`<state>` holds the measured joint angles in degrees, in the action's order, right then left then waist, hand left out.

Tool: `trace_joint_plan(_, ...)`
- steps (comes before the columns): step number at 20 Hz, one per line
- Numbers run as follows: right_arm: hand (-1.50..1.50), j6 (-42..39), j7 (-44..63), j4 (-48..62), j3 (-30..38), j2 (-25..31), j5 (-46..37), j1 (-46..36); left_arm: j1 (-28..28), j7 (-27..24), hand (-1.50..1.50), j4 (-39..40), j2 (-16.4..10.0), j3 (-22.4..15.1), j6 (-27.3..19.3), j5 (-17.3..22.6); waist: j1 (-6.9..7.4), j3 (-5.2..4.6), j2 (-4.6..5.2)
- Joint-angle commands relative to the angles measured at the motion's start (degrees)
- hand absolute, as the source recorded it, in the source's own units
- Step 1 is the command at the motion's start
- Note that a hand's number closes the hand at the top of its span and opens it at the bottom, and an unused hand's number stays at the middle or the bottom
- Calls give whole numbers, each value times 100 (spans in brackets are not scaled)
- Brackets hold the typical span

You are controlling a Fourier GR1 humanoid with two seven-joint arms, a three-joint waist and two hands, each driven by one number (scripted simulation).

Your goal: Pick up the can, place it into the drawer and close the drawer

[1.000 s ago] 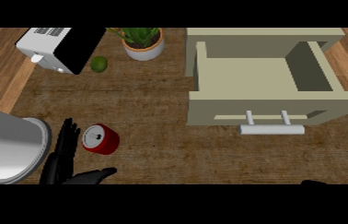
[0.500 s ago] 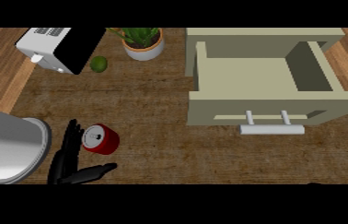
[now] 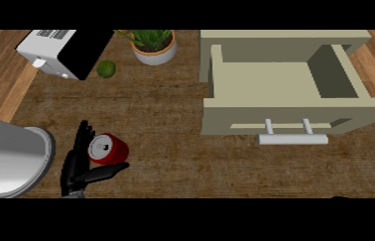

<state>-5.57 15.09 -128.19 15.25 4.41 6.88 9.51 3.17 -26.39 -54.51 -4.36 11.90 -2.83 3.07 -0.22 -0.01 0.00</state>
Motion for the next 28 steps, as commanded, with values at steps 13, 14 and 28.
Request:
trace_joint_plan(13, -150, -52, 512, -44, 446, 322, 372, -530, 1187, -664, 150, 1620, -248, -28, 881, 169, -18, -2, 4)
trace_joint_plan(14, -150, -257, 228, -299, 381, 98, 341, 131, 1383, -456, 150, 1644, -140, -61, 778, 168, -46, -1, 1)
trace_joint_plan(28, -150, -156, -27, 101, 606, 226, 139, -362, 2114, -878, 150, 1929, 213, -71, 523, 276, -23, 1, 2)
